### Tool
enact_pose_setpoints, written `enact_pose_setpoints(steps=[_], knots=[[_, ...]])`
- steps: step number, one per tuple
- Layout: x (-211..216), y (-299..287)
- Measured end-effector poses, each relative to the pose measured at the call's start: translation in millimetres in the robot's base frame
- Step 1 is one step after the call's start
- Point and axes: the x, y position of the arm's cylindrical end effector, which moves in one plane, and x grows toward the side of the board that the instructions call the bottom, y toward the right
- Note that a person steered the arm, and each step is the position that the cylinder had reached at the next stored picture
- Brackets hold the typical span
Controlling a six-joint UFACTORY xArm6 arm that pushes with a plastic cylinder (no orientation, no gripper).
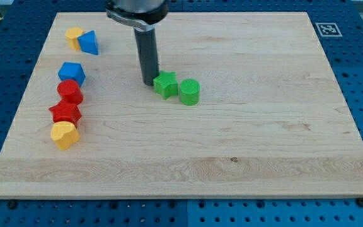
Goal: Place the cube on the center of the board
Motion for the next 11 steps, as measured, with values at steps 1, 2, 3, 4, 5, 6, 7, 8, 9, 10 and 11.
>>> enact_pose_setpoints(steps=[1, 2, 3, 4, 5, 6, 7, 8, 9, 10, 11], knots=[[0.0, -7.7], [-2.4, -34.6], [-12.6, -54.1], [-21.8, -49.2], [-24.4, -44.0], [-31.8, -44.0], [-32.4, -47.7], [-35.4, -67.9], [-37.5, -94.4], [-44.6, -111.4], [-55.1, -120.8]])
